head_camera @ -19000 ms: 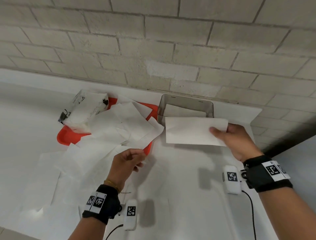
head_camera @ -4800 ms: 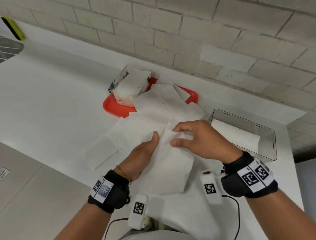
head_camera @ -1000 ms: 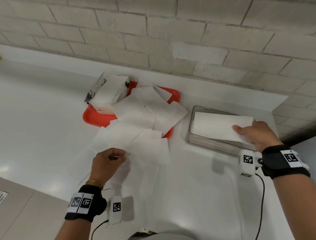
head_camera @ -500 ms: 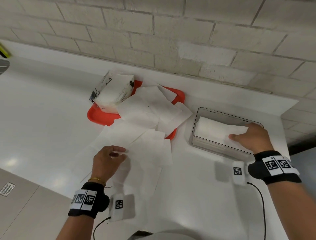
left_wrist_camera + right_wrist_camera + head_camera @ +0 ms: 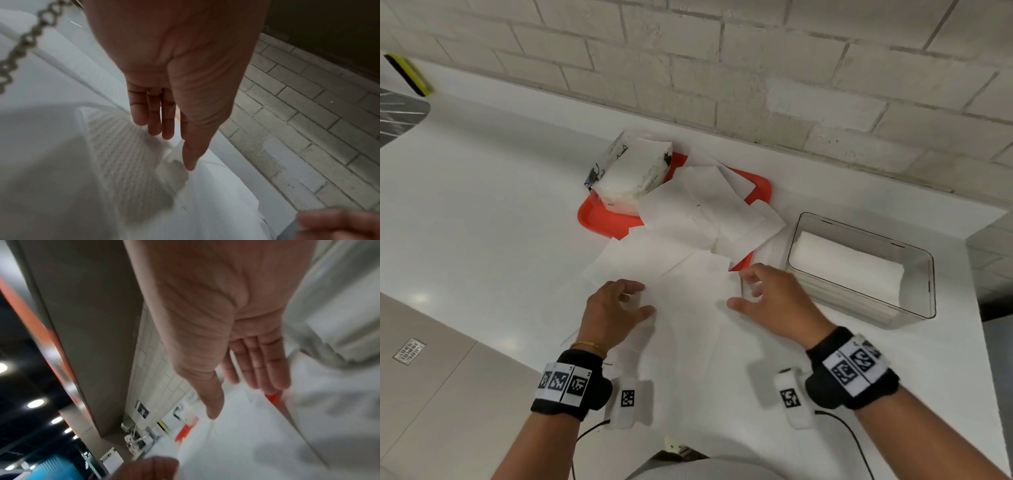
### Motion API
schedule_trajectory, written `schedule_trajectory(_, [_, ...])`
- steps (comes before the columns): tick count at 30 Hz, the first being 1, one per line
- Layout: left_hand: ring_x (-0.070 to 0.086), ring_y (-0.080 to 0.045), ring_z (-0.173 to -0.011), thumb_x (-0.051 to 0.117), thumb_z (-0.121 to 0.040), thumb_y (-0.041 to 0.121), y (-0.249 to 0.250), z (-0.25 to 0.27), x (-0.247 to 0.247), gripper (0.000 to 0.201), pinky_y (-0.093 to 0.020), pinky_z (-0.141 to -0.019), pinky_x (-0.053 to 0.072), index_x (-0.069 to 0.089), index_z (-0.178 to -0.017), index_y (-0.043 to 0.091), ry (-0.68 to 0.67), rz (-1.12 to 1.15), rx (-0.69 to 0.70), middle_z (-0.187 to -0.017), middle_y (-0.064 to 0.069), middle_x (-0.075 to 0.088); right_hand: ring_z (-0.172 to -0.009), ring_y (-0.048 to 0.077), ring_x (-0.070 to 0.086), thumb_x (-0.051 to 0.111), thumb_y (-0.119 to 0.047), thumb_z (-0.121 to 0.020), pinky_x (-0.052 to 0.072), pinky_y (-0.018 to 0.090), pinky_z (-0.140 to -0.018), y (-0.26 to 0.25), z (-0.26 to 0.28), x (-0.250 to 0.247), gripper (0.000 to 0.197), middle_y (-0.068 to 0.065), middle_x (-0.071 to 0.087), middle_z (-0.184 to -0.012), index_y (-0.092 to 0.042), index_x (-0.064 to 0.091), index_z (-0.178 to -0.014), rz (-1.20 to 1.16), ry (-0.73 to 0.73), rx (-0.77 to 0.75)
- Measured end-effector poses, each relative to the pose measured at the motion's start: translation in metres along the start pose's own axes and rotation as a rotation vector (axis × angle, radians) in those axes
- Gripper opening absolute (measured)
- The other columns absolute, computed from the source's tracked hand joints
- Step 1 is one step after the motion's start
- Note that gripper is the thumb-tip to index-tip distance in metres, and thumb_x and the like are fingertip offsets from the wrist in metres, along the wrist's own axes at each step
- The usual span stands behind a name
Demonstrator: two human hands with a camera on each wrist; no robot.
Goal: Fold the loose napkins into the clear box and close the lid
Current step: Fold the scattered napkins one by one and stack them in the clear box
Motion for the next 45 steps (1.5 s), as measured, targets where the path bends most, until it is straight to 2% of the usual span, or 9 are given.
schedule_trajectory(7, [0.06,-0.036,-0.117,0.09,-0.073,0.035,-0.043,0.0,-0.056,0.053,-0.048,-0.099,0.049,0.072,-0.12,0.019,0.305,-0.176,-0.15,-0.128,-0.012,0.065,-0.111,0.025,0.064,0.087,-0.044,-0.078,0.052,0.034,-0.088,0.019,-0.032,0.041,0.073,0.002,0.065,-0.119,-0.014,0.046,-0.131,-0.033,0.133,0.23])
schedule_trajectory(15, [0.054,-0.037,-0.13,0.085,-0.073,0.059,-0.08,-0.015,-0.069,0.104,-0.049,-0.109,0.037,0.034,-0.155,0.019,0.046,-0.357,-0.353,-0.141,-0.014,0.058,-0.09,0.018,0.068,0.088,-0.022,-0.079,0.052,0.031,-0.079,0.036,-0.035,0.041,0.044,-0.007,0.069,-0.092,-0.018,0.06,-0.114,-0.207,0.197,0.265])
schedule_trajectory(18, [0.059,-0.034,-0.126,0.089,-0.072,0.051,-0.085,-0.018,-0.066,0.084,-0.044,-0.107,0.044,0.052,-0.14,0.018,-0.01,-0.199,-0.421,-0.131,-0.008,0.066,-0.073,0.017,0.06,0.082,-0.022,-0.086,0.048,0.028,-0.069,0.03,-0.027,0.027,0.017,-0.007,0.062,-0.073,-0.013,0.068,-0.087,-0.195,0.208,0.204])
schedule_trajectory(22, [0.069,-0.033,-0.089,0.082,-0.082,0.045,-0.085,-0.011,-0.074,0.032,-0.034,-0.071,0.049,0.069,-0.077,0.016,0.124,0.127,-0.382,-0.079,-0.003,0.071,-0.066,0.011,0.053,0.078,-0.029,-0.091,0.041,0.018,-0.063,0.011,-0.011,-0.012,0.022,-0.007,0.06,-0.072,-0.019,0.064,-0.077,-0.147,0.284,0.078])
schedule_trajectory(29, [0.074,-0.032,-0.092,0.079,-0.089,0.03,-0.068,0.02,-0.115,0.019,-0.048,-0.081,0.061,0.071,-0.091,0.012,0.403,0.641,-0.283,-0.093,-0.008,0.077,-0.084,-0.004,0.065,0.078,-0.031,-0.091,0.044,0.004,-0.072,-0.061,0.023,-0.057,0.008,-0.015,0.072,-0.085,-0.032,0.07,-0.095,-0.116,0.129,-0.174])
schedule_trajectory(34, [0.071,-0.011,-0.079,0.072,-0.096,0.017,-0.017,0.037,-0.116,0.014,-0.025,-0.065,0.057,0.068,-0.108,0.012,0.254,0.771,-0.056,-0.093,0.003,0.076,-0.098,-0.011,0.066,0.082,-0.038,-0.086,0.048,0.009,-0.087,-0.115,0.044,-0.045,0.007,-0.026,0.075,-0.095,-0.041,0.077,-0.091,-0.004,-0.221,-0.315])
schedule_trajectory(39, [0.067,-0.006,-0.077,0.066,-0.095,0.0,0.032,0.053,-0.086,0.012,-0.016,-0.065,0.052,0.066,-0.108,0.001,0.019,0.833,0.137,-0.09,0.004,0.074,-0.117,-0.002,0.058,0.086,-0.047,-0.076,0.04,0.006,-0.084,-0.151,0.047,-0.037,0.015,-0.026,0.068,-0.118,-0.039,0.079,-0.088,-0.041,-0.287,-0.478])
schedule_trajectory(42, [0.069,-0.012,-0.086,0.068,-0.093,-0.001,0.047,0.063,-0.061,0.013,-0.023,-0.075,0.054,0.068,-0.105,0.005,-0.105,0.906,0.148,-0.095,0.0,0.075,-0.14,-0.01,0.039,0.085,-0.045,-0.076,0.038,0.022,-0.108,-0.143,0.032,-0.035,0.015,-0.037,0.046,-0.148,-0.039,0.078,-0.088,-0.18,-0.213,-0.471])
schedule_trajectory(45, [0.065,-0.017,-0.085,0.075,-0.092,0.009,0.054,0.07,-0.039,0.008,-0.031,-0.075,0.053,0.071,-0.096,0.015,-0.188,0.927,0.162,-0.091,-0.001,0.072,-0.143,-0.009,0.039,0.084,-0.036,-0.079,0.038,0.031,-0.11,-0.126,0.021,-0.027,0.015,-0.033,0.044,-0.153,-0.028,0.078,-0.09,-0.324,-0.222,-0.412])
Point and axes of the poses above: each hand's wrist, its own z-axis away from the middle knuckle, its own x-axis out of the palm, y = z × x, the point moved 7 cm from there along -z, towards the middle knuckle
